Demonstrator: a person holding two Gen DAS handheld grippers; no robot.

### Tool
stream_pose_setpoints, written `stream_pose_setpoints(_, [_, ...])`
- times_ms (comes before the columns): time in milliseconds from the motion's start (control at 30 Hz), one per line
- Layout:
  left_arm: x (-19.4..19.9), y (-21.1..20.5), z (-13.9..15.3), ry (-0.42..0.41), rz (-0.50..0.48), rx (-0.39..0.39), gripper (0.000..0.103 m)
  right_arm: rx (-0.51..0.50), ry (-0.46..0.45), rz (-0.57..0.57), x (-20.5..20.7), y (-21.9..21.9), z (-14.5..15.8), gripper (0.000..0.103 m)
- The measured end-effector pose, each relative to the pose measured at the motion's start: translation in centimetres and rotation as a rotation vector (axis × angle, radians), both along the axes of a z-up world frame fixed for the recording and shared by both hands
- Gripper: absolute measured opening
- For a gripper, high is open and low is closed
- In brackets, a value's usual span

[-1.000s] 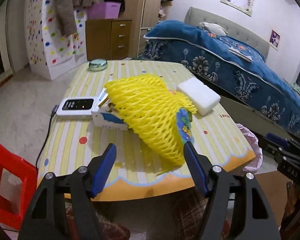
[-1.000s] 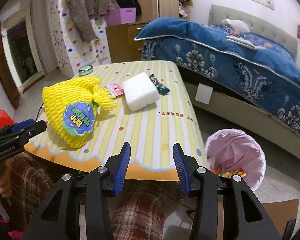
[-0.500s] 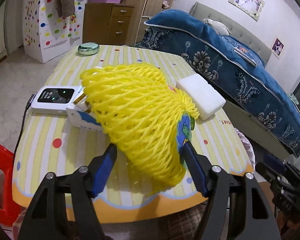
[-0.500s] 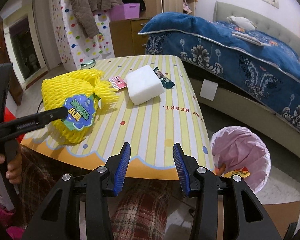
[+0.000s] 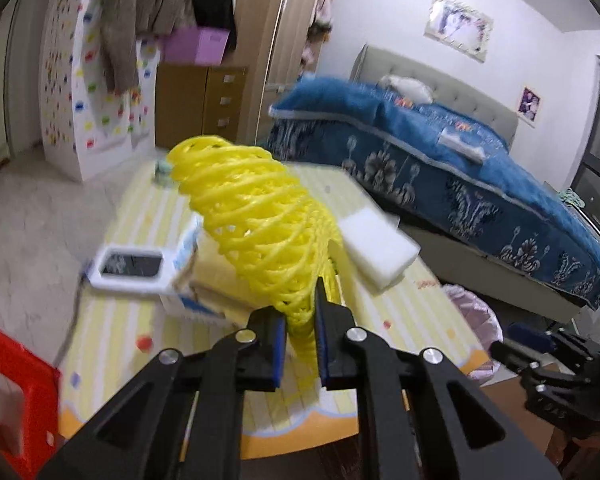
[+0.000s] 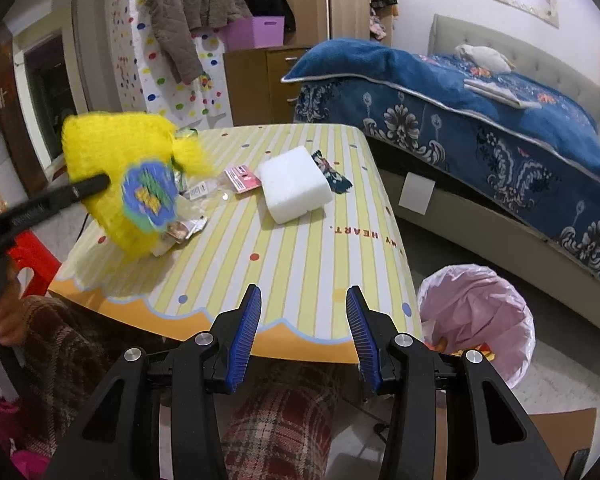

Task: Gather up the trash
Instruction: 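Grasp the yellow foam net with the left tool and lift it, then grasp the white foam block with the right tool while the left tool holds the net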

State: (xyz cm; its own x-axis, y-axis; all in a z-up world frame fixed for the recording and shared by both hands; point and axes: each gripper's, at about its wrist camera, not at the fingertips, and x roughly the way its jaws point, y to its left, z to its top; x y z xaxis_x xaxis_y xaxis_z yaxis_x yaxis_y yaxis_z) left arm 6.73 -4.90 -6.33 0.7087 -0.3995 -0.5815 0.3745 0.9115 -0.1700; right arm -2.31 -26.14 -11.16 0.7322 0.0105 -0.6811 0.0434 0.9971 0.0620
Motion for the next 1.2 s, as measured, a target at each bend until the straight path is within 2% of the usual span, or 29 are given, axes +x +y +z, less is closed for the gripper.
stream_pose_setpoints(67, [-0.4,0.3,1.4,-0.044,0.012,0.006,0.01,-0.005,-0.007,0.004,0.1,0.1,0.3,0.048])
stream_pose_setpoints(133, [-0.7,0.5,2.5,-0.082,0.027,0.025,0.01,-0.015,-0.019,0.008,0.5,0.2,0.5,0.059])
stream_pose_setpoints(267, [-0.7,0.2,3.6,-0.136,0.03,0.064,0.01,-0.031,-0.03,0.032,2.5,0.2,0.4,0.067])
stream_pose_setpoints(400, [0.4,-0.4,3.5,-0.144,0.035,0.093,0.01,-0.05,-0.035,0.049,5.2,0.2,0.2,0.087])
stream_pose_setpoints(867, [4.8,-1.0,2.2,-0.112,0.055,0.121,0.01,-0.185,0.041,0.081,14.5,1.2,-3.5,0.089])
stream_pose_setpoints(1000, [5.5,-0.8,1.9,-0.105,0.055,0.125,0.01,-0.245,0.063,0.091,16.1,1.7,-4.4,0.089])
stream_pose_setpoints(1200, [6.0,-0.8,1.7,-0.1,0.053,0.131,0.01,-0.279,0.08,0.102,17.5,1.9,-5.0,0.087])
